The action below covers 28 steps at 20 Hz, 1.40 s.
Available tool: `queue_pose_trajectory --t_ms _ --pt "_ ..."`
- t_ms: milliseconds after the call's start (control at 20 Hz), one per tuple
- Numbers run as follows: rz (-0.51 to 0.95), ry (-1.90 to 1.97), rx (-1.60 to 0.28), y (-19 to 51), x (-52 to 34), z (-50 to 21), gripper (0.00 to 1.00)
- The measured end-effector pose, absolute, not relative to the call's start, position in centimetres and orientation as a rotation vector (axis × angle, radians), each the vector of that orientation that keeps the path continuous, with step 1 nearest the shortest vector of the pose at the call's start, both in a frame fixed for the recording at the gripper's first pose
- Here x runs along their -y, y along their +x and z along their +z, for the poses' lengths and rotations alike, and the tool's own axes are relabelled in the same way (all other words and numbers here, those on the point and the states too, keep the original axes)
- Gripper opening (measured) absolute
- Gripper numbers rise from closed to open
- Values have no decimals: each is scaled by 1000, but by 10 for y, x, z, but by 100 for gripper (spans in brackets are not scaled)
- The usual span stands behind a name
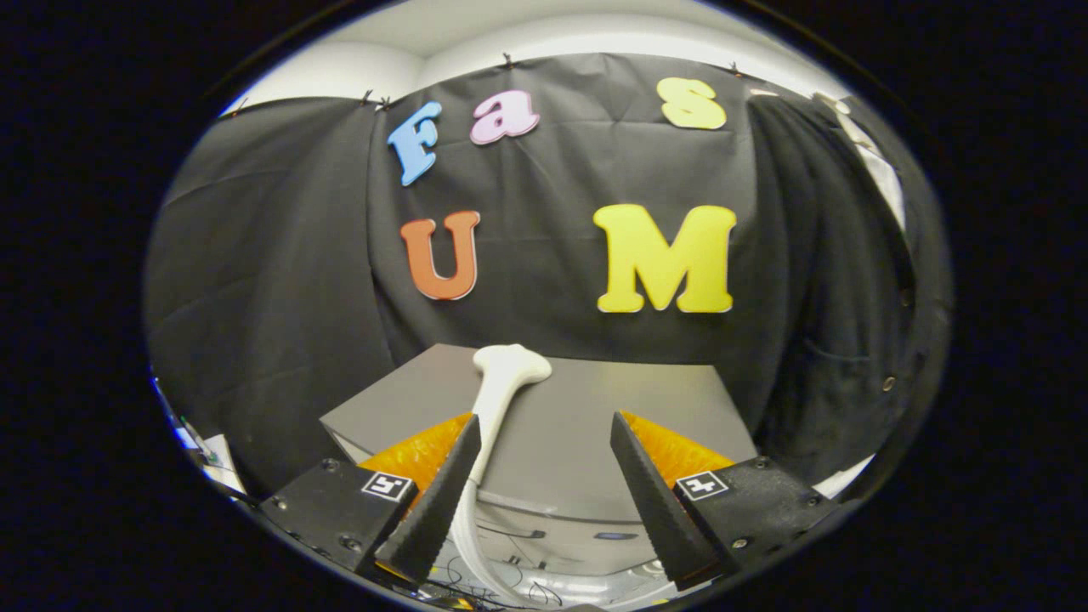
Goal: Iron the clothes twice with a garment steamer, once on the left side and once on the right side.
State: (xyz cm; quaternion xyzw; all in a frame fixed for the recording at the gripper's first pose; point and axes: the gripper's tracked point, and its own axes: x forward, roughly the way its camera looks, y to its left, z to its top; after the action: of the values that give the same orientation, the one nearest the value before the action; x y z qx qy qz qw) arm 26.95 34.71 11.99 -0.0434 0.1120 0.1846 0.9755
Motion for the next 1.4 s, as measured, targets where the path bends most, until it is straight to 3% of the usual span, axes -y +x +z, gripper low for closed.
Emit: queue_pose_trajectory --t_ms 400,750,850,950,1400 --pt "353 -156 -416 328 -409 55 90" --pt "270 -94 -493 341 -418 49 61" --pt "271 -68 -513 341 -421 50 45" --pt "294 -47 -520 338 -422 50 40" --pt "304 -32 -336 271 -362 108 37"
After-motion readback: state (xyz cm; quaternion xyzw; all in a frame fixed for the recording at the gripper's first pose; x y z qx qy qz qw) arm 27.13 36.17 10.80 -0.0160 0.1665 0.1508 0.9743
